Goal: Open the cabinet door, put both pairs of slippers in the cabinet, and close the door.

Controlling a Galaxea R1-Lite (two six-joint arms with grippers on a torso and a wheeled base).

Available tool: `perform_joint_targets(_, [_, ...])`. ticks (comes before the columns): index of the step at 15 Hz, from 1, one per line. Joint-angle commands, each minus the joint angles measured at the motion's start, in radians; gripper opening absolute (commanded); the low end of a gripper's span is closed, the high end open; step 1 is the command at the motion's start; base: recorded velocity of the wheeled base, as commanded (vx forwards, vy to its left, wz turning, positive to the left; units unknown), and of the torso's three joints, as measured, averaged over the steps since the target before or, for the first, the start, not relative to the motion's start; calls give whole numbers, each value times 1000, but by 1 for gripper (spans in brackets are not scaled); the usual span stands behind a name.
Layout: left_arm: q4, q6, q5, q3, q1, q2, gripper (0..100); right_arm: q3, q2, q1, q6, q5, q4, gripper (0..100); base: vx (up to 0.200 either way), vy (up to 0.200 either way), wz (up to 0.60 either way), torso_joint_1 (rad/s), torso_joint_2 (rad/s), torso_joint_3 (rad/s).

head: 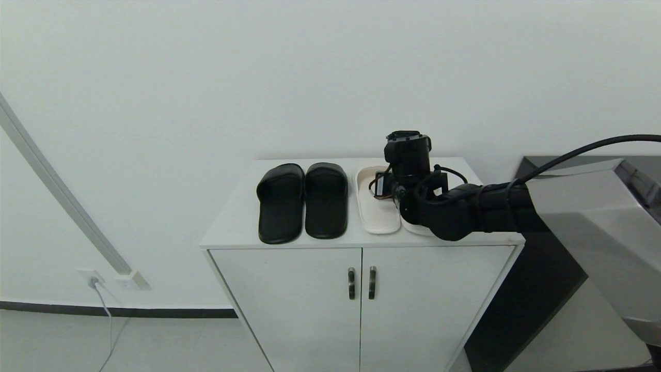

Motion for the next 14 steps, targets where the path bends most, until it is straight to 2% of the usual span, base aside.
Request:
perform_joint_targets(1, [0, 0, 1, 0, 0, 1, 0, 51, -95, 13, -10, -3, -1, 0, 0, 0, 0, 0, 0, 0])
perform_joint_targets(5, [0, -3, 2, 0, 0, 1, 0, 291, -309, 30, -43, 12, -6, 0, 0, 0, 0, 0, 0, 0])
perform_joint_targets(7, [0, -6, 2, 0, 0, 1, 0, 459, -431, 56, -45, 106, -26, 0, 0, 0, 0, 0, 0, 0])
perform_joint_targets(10, [0, -6, 1, 0, 0, 1, 0, 715, -595, 79, -82, 289, -132, 0, 0, 0, 0, 0, 0, 0])
perform_joint_targets(14, [0, -6, -1, 0, 0, 1, 0, 956, -722, 84, -120, 519, -280, 0, 0, 0, 0, 0, 0, 0])
